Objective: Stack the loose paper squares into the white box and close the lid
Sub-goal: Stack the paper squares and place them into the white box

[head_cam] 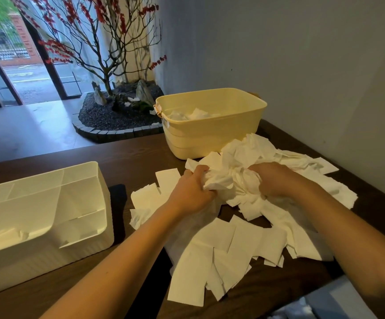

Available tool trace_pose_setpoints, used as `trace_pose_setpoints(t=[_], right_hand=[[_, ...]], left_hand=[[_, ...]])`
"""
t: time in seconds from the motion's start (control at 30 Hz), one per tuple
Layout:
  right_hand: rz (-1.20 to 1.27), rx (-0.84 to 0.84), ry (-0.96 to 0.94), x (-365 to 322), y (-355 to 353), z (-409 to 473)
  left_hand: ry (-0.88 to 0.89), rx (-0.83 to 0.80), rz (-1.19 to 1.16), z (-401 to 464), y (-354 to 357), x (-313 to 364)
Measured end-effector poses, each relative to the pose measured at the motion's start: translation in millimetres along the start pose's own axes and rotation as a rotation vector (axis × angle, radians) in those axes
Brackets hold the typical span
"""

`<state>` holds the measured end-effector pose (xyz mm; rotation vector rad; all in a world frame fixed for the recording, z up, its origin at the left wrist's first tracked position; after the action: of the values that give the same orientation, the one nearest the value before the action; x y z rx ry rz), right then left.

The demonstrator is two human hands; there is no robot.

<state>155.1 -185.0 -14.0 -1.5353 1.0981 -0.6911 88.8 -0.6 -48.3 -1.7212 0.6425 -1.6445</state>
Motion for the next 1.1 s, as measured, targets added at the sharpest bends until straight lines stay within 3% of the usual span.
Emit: trace_pose_setpoints(t=[0.23,0.43,0.5,0.57,0.67,0.77,0.9,1.0,1.1], right_hand=[[0.152,0.249,-0.017,-19,-64,-9],[0.555,0.451,-0.234,-64,-98,-28],[0.782,0.387,-0.274,-77,-91,-25],[1.007,0.228,-0.283,-90,-76,-19],[1.379,0.020,-0.350,-118,-55,-10],[1.633,-0.113,-0.408,-147,-31,1],[1.733,-0.196,-0.341,-168,-5,12],[1.609,-0.092,-0.278,-173,4,19],[1.607,-0.058,-0.289,-178,7,25]], left_hand=[[-0.062,0.012,-0.039,-8,-19,-2],[-0.070,0.059,-0.150,-31,-68,8],[-0.015,0.204,-0.357,-43,-94,12],[-0.024,0.248,-0.637,-51,-108,9],[-0.136,0.135,-0.919,-55,-104,-9],[-0.185,0.075,-0.922,-63,-92,-19],[-0.202,0.308,-0.927,-67,-88,-44],[-0.185,0.555,-0.997,-72,-93,-64],[-0.175,0.647,-1.016,-73,-94,-76]])
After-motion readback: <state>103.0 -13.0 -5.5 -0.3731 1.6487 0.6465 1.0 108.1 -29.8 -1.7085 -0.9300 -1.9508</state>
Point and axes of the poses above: each hand's wrist, its own z-axis towards the middle knuckle, its own y-axis out of the palm, x = y × z, the point moved 7 cm from there along z, towards the middle knuckle, and after that the axes turned 2 degrees about -z, right-handed, at the moved point
